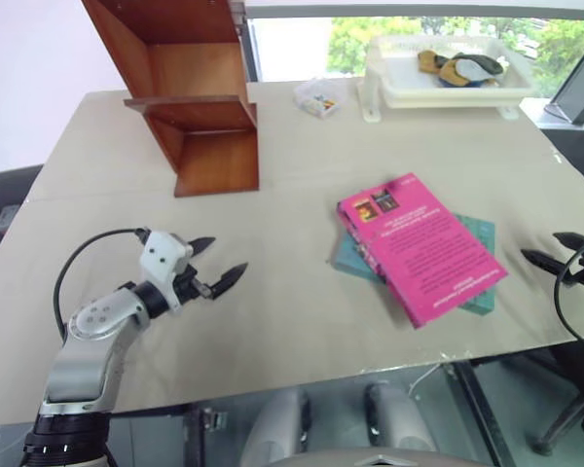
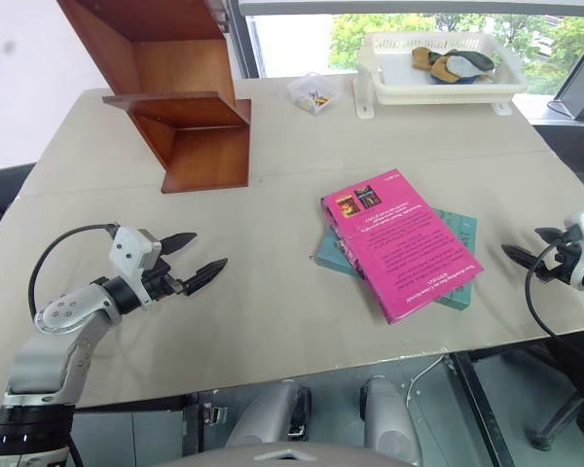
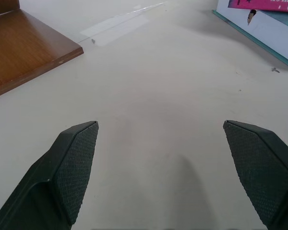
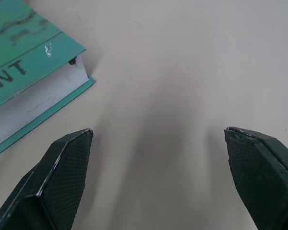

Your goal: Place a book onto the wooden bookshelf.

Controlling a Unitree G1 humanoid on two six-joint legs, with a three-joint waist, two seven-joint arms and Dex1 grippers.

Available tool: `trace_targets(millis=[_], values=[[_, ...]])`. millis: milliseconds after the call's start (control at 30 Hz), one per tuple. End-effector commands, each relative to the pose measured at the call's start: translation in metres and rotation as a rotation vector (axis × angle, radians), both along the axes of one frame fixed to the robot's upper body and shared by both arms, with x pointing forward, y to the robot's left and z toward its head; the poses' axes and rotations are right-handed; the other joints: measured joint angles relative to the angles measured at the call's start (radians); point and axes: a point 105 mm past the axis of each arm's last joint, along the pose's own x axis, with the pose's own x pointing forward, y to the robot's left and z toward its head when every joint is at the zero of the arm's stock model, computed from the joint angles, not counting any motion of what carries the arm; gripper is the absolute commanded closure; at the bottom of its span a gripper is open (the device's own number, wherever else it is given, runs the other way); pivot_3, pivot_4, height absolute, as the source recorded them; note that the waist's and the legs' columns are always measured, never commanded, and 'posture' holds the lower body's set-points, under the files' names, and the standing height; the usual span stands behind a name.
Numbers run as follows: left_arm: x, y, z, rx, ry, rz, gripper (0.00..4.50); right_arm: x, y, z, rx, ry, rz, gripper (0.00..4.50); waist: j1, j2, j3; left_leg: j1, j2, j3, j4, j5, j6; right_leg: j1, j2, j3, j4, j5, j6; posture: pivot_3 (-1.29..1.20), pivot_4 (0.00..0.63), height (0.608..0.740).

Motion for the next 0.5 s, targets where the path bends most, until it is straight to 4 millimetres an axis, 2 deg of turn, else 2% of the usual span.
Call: trace_targets(millis=[33, 500], values=[[-0.0026, 0.0023, 0.0119, 0.015, -0.046, -0.005, 0.02, 0.0009, -0.0039, 0.0177, -0.014, -0.058, -0.005, 0.0, 0.003, 0.0, 0.0, 0.0, 0.0, 0.0, 0.0, 0.0, 0.0, 0.0, 0.0, 0.0, 0.0, 0.0, 0.0, 0.0, 0.15, 0.74], [-0.0022, 0.0043, 0.0146, 0.015, -0.054, -0.001, 0.02, 0.0076, 0.0022, 0.0209, -0.014, -0.07, 0.0, 0.0, 0.005, 0.0, 0.0, 0.0, 0.0, 0.0, 0.0, 0.0, 0.0, 0.0, 0.0, 0.0, 0.0, 0.0, 0.0, 0.0, 0.15, 0.74]])
